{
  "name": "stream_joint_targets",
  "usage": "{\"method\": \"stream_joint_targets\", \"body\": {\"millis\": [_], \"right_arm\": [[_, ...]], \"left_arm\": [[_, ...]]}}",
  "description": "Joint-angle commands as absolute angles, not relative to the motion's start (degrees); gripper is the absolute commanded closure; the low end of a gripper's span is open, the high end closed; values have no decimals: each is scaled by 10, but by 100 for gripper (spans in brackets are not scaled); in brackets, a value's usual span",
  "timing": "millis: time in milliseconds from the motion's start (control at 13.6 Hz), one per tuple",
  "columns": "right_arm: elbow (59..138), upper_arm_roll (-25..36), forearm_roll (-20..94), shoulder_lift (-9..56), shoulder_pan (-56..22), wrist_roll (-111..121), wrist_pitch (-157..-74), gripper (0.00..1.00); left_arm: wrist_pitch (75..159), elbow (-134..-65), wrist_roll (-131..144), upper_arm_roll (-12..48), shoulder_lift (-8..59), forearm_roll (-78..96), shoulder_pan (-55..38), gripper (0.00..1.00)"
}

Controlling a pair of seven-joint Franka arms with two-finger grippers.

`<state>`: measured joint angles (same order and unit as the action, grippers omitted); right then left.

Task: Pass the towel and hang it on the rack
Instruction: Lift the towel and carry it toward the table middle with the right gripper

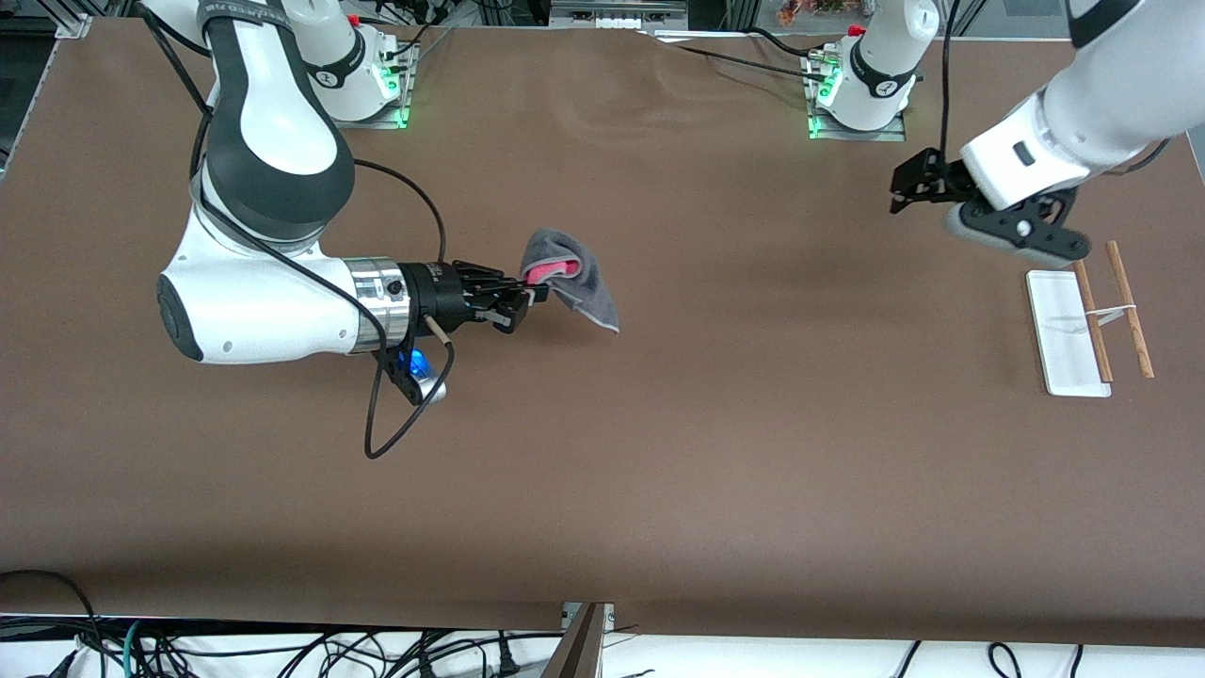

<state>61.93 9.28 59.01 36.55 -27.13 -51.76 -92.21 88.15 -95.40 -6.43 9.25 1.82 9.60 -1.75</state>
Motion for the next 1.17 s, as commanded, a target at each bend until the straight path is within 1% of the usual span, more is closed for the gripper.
{"method": "stream_joint_targets", "body": {"millis": [0, 220, 366, 513, 733, 880, 1099], "right_arm": [[609, 42, 609, 359, -269, -608, -979, 100], [602, -12, 609, 356, -268, -692, -1066, 100], [593, -33, 609, 356, -268, -735, -1089, 100], [592, -55, 609, 356, -269, -766, -1130, 100], [593, -62, 606, 356, -292, -786, -1181, 100], [593, -62, 605, 356, -298, -787, -1193, 100], [593, -62, 605, 356, -298, -787, -1195, 100]], "left_arm": [[869, -935, -163, 92, 53, 168, -11, 0], [872, -935, -264, 92, 82, 284, -8, 0], [875, -935, -345, 91, 111, 357, -3, 0], [875, -935, -477, 91, 151, 444, 24, 0], [874, -935, -647, 91, 199, 559, 31, 0], [874, -934, -733, 91, 231, 649, 30, 0], [874, -934, -811, 91, 272, 715, 26, 0]]}}
